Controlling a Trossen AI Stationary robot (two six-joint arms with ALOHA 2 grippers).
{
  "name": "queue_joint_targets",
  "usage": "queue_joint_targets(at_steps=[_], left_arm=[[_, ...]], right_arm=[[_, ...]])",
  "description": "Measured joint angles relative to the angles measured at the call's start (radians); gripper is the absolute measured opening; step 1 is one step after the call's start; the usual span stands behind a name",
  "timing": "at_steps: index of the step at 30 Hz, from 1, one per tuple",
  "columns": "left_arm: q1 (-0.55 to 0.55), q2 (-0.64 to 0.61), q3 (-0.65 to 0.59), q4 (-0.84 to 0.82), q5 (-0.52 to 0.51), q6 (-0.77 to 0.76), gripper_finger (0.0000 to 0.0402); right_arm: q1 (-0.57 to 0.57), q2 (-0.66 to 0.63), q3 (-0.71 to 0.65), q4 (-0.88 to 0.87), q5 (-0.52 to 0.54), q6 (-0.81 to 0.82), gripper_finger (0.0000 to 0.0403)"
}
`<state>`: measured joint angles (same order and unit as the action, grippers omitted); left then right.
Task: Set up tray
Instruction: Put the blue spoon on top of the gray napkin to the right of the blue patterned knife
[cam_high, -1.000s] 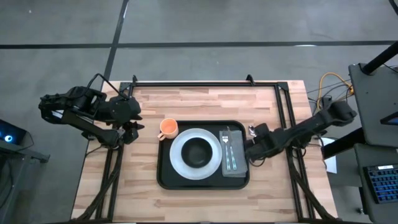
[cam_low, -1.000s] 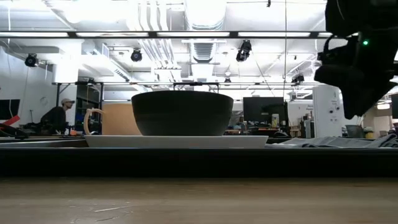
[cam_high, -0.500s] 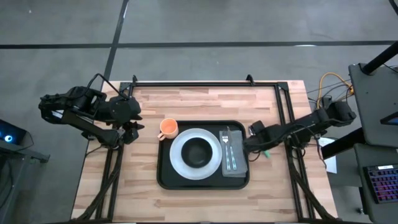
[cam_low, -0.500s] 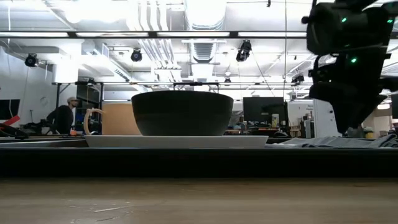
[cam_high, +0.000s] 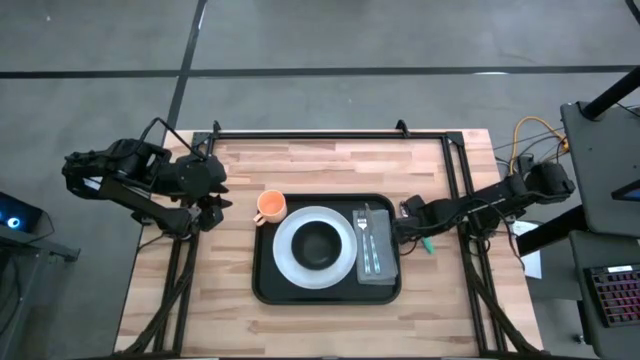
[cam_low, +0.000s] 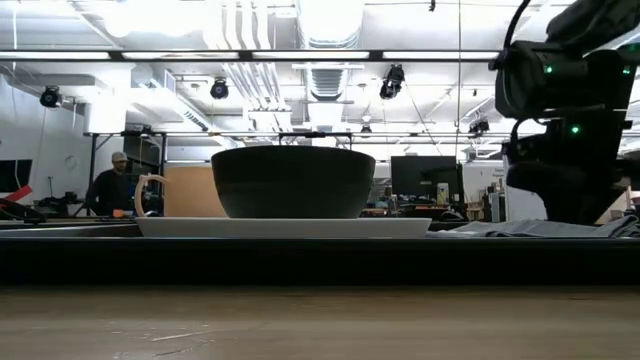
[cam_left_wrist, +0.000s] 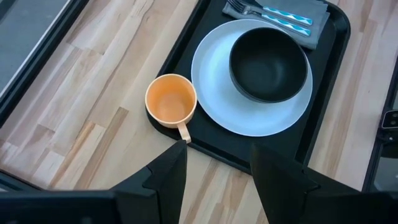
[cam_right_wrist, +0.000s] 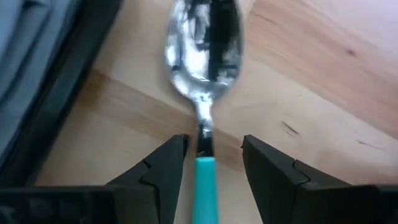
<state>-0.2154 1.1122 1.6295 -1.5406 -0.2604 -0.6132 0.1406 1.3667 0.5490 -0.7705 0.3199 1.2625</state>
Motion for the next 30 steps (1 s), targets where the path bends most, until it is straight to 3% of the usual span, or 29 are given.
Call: queue_joint_targets(at_steps=[9, 17, 21, 26, 30], left_arm=[[0.0, 0.0, 0.001, 0.0, 0.0, -0.004, 0.0158], [0.0, 0.0, 0.0, 0.0, 0.0, -0.004, 0.0158], [0.0, 0.0, 0.0, 0.0, 0.0, -0.004, 0.0158], [0.0, 0.0, -0.001, 0.0, 0.0, -0.004, 0.0158], [0.0, 0.0, -0.002, 0.0, 0.0, -0.004, 0.0158]], right_arm=[[-0.031, -0.006, -0.007, 0.071, -0.026, -0.085, 0.0136], [-0.031, -0.005, 0.001, 0.116, -0.07, -0.056, 0.003], [-0.03, -0.006, 0.002, 0.112, -0.07, -0.002, 0.0019], [-0.011, -0.022, 0.049, 0.03, -0.084, 0.083, 0.0015], [0.037, -0.04, 0.165, -0.145, -0.024, 0.165, 0.0014]])
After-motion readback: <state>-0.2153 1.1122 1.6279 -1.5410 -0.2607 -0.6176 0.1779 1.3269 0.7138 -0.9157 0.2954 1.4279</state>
